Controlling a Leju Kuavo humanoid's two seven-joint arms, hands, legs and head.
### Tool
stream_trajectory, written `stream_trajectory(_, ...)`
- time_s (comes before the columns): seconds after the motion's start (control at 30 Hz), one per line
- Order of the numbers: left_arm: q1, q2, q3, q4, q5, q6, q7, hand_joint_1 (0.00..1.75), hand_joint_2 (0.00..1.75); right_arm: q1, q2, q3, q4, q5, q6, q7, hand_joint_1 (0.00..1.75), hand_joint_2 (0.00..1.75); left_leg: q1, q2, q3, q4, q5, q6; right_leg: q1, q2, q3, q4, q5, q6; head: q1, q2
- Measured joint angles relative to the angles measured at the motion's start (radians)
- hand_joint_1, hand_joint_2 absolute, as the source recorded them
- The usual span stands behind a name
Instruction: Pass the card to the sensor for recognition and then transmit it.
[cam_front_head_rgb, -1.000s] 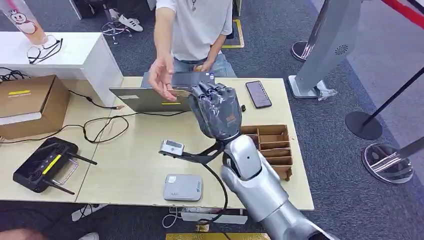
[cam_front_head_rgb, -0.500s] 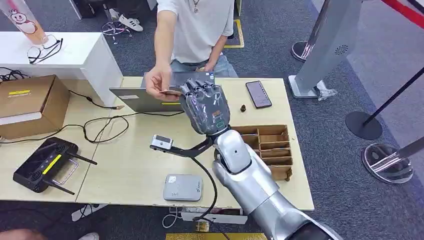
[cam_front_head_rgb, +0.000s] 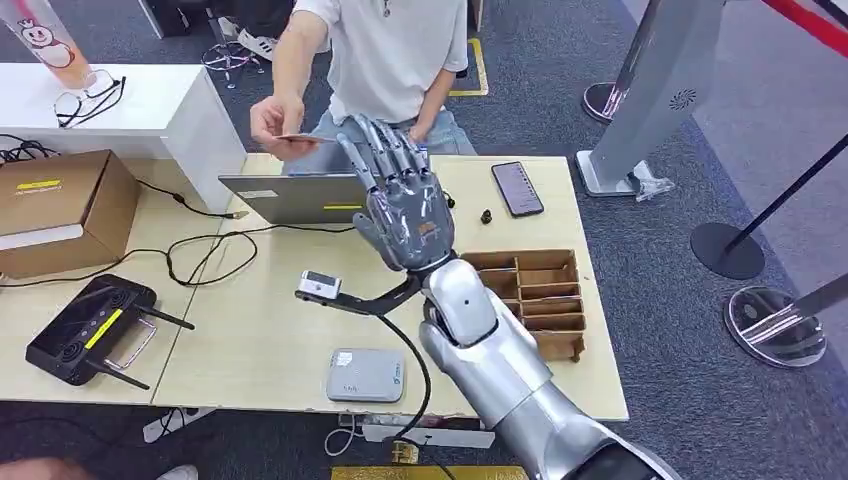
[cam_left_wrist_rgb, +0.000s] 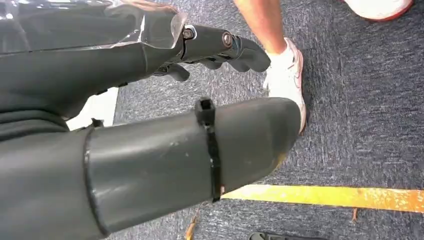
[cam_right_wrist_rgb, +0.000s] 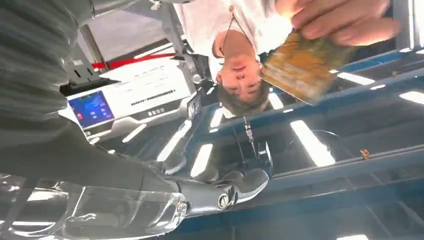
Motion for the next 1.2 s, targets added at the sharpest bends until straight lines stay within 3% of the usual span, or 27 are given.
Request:
stream_trajectory(0.37, 0.004, 0.001, 0.009, 0.000, 0.016, 0.003, -0.012, 0.00, 0.00, 0.060, -0.013, -0.013, -0.119, -0.053, 0.026, -0.032, 0.00, 1.75, 0.000, 0.000, 0.000, 0.000, 0.000, 0.000, 0.000, 0.000, 0.000, 0.000, 0.000, 0.000, 0.000, 0.000)
stream_trajectory(0.8, 0.019, 0.001, 0.032, 0.000, 0.035, 0.013, -0.032, 0.00, 0.00, 0.185, -0.088, -0.021, -0.293, -0.152, 0.050, -0.068, 0.00, 1.75, 0.000, 0.000, 0.000, 0.000, 0.000, 0.000, 0.000, 0.000, 0.000, 0.000, 0.000, 0.000, 0.000, 0.000)
stream_trajectory(1.2, 0.028, 0.001, 0.056, 0.000, 0.049, 0.018, -0.034, 0.00, 0.00, 0.289, -0.148, -0.031, -0.367, -0.183, 0.078, -0.088, 0.00, 1.75, 0.000, 0.000, 0.000, 0.000, 0.000, 0.000, 0.000, 0.000, 0.000, 0.000, 0.000, 0.000, 0.000, 0.000)
